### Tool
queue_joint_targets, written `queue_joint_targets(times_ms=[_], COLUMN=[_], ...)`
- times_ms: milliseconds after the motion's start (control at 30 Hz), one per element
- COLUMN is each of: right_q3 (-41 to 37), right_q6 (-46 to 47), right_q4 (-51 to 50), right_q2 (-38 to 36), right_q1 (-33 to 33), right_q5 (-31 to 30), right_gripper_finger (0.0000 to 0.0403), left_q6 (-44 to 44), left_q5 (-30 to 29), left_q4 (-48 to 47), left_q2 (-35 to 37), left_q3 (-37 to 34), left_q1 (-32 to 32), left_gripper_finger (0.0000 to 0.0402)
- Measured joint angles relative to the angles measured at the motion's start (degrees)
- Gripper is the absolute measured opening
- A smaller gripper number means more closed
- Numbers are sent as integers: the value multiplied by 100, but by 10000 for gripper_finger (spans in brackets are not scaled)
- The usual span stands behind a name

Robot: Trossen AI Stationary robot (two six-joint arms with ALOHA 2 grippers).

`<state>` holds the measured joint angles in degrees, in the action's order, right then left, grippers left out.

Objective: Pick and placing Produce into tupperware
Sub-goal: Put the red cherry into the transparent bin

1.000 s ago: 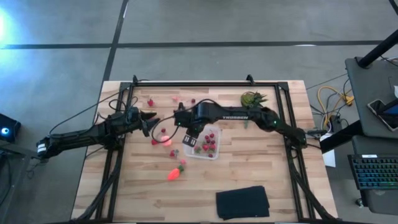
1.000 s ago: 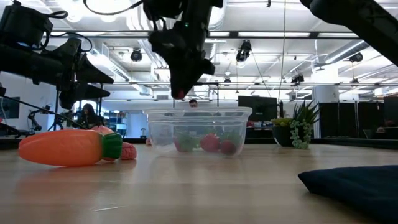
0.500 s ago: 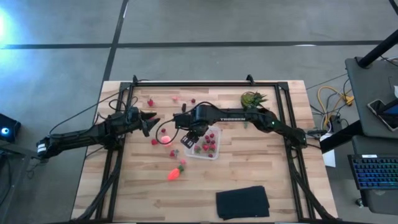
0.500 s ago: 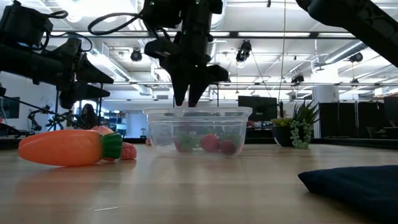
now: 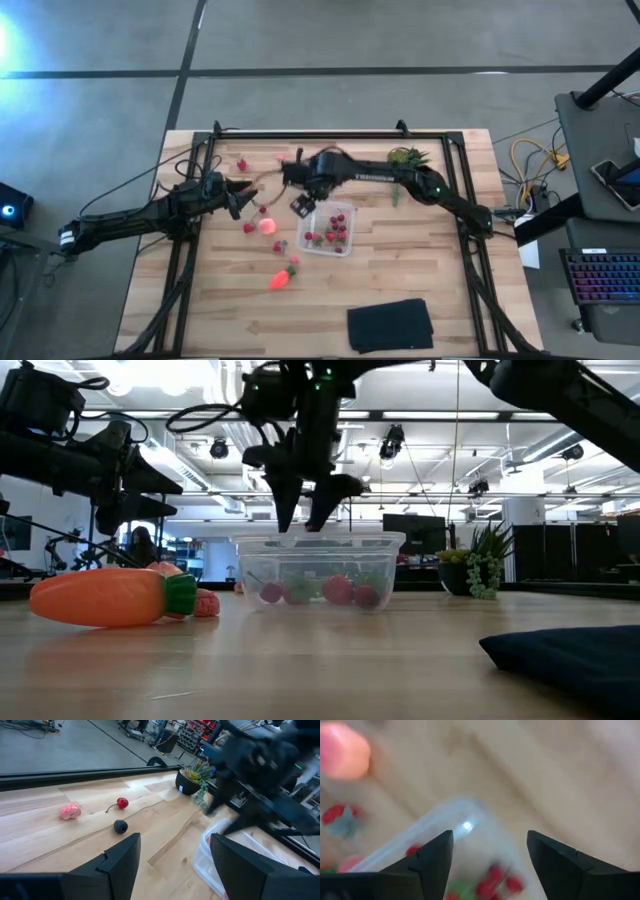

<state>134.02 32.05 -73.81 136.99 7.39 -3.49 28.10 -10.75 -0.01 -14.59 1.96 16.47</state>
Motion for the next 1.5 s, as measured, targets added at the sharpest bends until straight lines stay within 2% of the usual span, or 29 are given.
queue_joint_targets(times_ms=[167, 467, 600, 667, 900, 1200, 1500], right_q3=[54, 37, 37, 35, 32, 32, 35], right_q6=[-1664, -2572, -2922, -3220, -4295, -4579, -4273], right_q4=[603, 880, 1010, 977, 1002, 1265, 1662], right_q2=[-4, 171, 328, 422, 615, 691, 888], right_q1=[323, 1272, 1577, 1665, 1663, 1739, 1795], right_q5=[50, 14, 316, 492, 525, 497, 689], right_gripper_finger=[239, 237, 237, 239, 238, 238, 237], left_q6=[0, 0, 0, 0, 0, 0, 0], left_q5=[-1, 1, 1, 1, 1, 0, 0], left_q4=[-2, 0, -2, 0, -1, -1, -1], left_q2=[0, 0, 0, 0, 0, 0, 0], left_q3=[0, 0, 0, 0, 0, 0, 0], left_q1=[0, 0, 0, 0, 0, 0, 2], left_gripper_finger=[226, 226, 226, 226, 226, 226, 226])
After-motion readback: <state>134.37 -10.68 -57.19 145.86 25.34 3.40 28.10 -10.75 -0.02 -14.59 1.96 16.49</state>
